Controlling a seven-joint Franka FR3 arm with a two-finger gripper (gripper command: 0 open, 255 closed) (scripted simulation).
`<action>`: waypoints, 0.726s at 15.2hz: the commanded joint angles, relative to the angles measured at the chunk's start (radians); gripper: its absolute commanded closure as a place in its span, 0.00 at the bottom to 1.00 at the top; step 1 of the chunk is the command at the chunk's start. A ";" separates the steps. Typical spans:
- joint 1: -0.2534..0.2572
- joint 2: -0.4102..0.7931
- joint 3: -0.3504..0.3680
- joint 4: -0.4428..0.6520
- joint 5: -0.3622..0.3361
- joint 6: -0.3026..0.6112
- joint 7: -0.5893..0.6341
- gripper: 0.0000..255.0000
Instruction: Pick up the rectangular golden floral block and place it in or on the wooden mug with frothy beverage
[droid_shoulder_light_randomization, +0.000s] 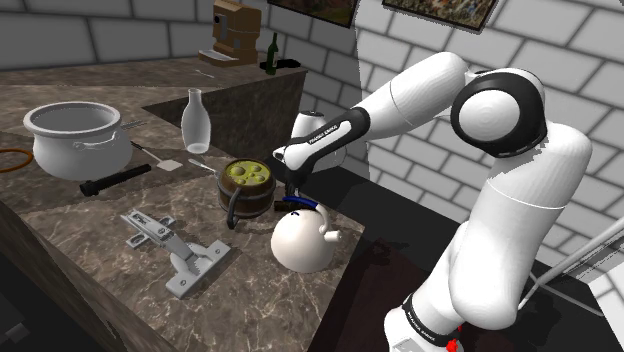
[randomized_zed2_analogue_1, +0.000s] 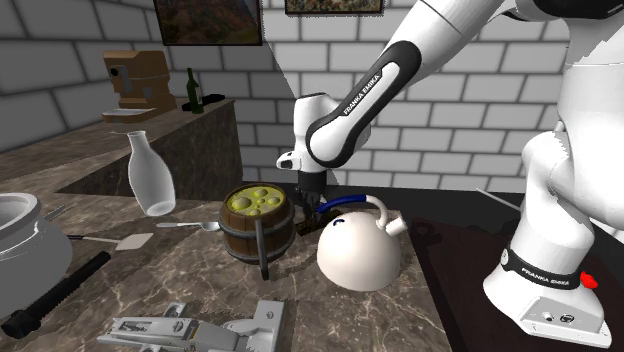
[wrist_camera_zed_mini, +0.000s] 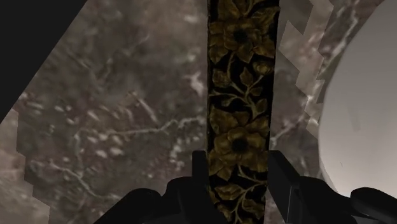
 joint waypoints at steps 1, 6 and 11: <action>0.000 0.000 0.000 0.000 0.000 0.000 0.000 1.00; 0.003 -0.033 -0.005 0.005 -0.016 -0.036 0.012 1.00; 0.006 -0.085 -0.012 0.017 -0.040 -0.098 0.032 1.00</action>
